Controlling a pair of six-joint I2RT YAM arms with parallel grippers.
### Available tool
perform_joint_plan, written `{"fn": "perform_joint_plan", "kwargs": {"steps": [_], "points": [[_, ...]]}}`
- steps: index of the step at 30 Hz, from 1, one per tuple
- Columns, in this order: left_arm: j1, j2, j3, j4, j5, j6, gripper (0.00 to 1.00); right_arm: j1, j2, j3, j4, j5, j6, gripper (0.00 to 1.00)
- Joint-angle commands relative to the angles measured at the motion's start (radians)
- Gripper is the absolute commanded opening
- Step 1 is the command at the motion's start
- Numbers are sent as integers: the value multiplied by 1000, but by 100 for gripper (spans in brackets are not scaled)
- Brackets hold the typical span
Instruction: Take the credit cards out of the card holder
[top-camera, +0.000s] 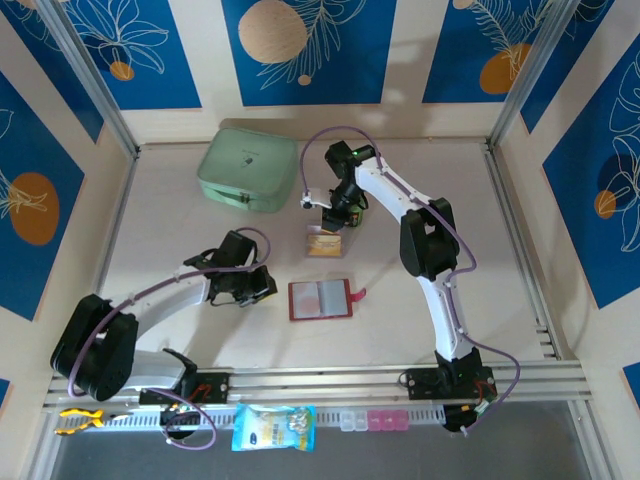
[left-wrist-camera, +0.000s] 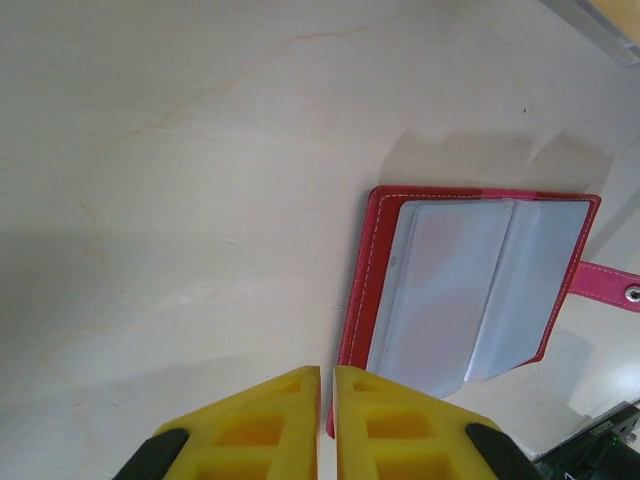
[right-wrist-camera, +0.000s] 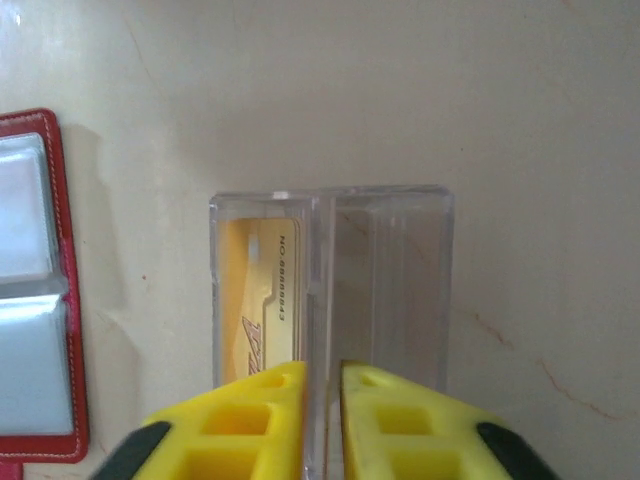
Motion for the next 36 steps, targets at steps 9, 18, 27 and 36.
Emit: {"fn": "perform_joint_plan", "kwargs": {"steps": [9,18,27,36], "points": [[14,-16,-12,-6,16,6,11,-9,-117,-69,134,114,17,31],[15,-11,-8,12,26,4,11,2,-202,-144,199,81,64,30],[1,44,13,58,68,8,12,26,-352,-330,301,-13,344,28],[-57,134,49,116,87,1,11,104,-524,-615,472,-54,820,25]]}}
